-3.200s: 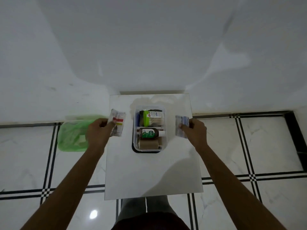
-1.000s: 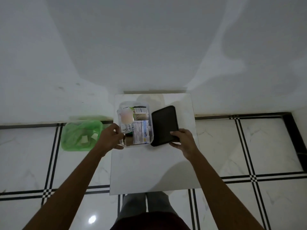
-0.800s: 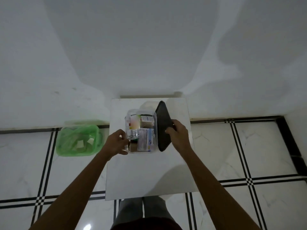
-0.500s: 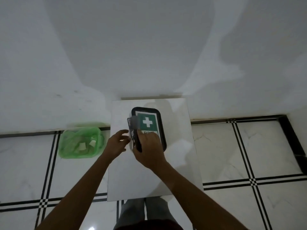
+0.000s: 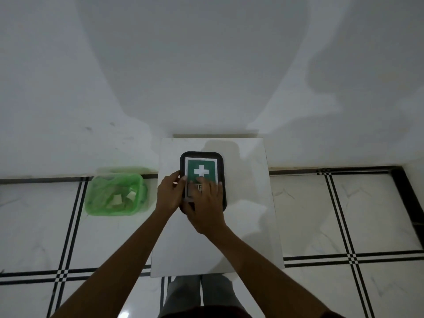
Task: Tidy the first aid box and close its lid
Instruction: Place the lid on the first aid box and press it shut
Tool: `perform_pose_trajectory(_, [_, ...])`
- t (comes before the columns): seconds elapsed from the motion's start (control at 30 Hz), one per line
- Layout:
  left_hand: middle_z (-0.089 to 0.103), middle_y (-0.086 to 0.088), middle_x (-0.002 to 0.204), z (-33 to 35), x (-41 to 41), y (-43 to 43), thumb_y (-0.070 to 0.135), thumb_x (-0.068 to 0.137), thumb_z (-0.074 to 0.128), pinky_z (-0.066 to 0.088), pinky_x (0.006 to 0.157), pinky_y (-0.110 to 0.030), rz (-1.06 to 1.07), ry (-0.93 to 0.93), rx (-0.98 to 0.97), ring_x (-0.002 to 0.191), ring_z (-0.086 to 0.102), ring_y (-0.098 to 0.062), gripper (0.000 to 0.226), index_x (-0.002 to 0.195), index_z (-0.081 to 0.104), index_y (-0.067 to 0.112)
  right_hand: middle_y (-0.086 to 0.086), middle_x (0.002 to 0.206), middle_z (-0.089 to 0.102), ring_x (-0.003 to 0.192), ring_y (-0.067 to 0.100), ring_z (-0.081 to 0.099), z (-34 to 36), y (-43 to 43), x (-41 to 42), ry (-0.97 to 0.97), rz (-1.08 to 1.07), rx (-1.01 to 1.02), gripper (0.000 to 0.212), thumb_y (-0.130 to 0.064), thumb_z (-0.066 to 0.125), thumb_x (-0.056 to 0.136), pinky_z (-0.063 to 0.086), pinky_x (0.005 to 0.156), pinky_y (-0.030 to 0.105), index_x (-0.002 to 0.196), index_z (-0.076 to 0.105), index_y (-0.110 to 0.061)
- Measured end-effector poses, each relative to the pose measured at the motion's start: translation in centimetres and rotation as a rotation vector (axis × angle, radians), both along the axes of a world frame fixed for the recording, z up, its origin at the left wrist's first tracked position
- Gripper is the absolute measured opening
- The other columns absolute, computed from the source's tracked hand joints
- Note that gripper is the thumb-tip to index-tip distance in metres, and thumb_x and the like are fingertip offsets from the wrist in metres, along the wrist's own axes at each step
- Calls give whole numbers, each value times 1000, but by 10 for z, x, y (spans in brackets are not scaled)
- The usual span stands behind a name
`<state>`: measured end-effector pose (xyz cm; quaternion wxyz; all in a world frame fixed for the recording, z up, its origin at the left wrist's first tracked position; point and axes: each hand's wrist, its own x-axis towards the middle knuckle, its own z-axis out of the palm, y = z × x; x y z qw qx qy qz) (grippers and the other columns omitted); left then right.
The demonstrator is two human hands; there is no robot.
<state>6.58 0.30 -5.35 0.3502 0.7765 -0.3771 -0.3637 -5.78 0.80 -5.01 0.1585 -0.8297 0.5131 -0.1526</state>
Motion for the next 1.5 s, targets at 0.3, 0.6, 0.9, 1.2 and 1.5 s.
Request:
perform_pose_trajectory(0.3, [56, -17, 83, -12, -31, 4, 32, 97, 44, 46, 65, -26, 261, -93, -41, 78, 58, -27, 33, 107, 66, 10, 14, 104, 60, 100, 26, 56, 1, -29, -34, -291, -544, 338, 23, -15, 61, 89, 50, 83, 29, 110, 60, -5])
perform_pose_trajectory(0.6, [60, -11, 92, -14, -41, -1, 36, 97, 41, 54, 79, -42, 359, 38, -118, 87, 60, -27, 38, 108, 65, 8, 10, 95, 67, 82, 20, 62, -2, -56, -40, -536, -710, 460, 15, -16, 68, 85, 52, 70, 20, 96, 63, -6])
perform_pose_trajectory(0.9, [40, -19, 119, -21, -47, -5, 30, 100, 35, 39, 86, -47, 175, -205, 17, 108, 36, -33, 49, 147, 24, 28, 14, 101, 63, 85, 17, 56, -15, -58, -44, -438, -628, 384, 17, -18, 57, 93, 48, 74, 22, 101, 61, -3])
perform_pose_trajectory(1.2, [53, -9, 105, -26, -56, 4, 53, 95, 15, 54, 74, -46, 188, -210, 83, 93, 57, -25, 54, 145, 16, 33, 14, 99, 60, 86, 26, 58, -21, -44, -32, -242, -461, 256, 49, -43, 29, 88, 54, 73, 35, 108, 48, -3])
perform_pose_trajectory(1.5, [65, -1, 86, -27, -55, 1, 46, 98, 19, 55, 52, -30, 165, -168, 88, 63, 62, -12, 34, 110, 38, 20, -4, 80, 57, 63, 17, 62, -38, -48, -38, -235, -458, 374, 28, -41, 27, 98, 45, 48, 15, 93, 37, -16])
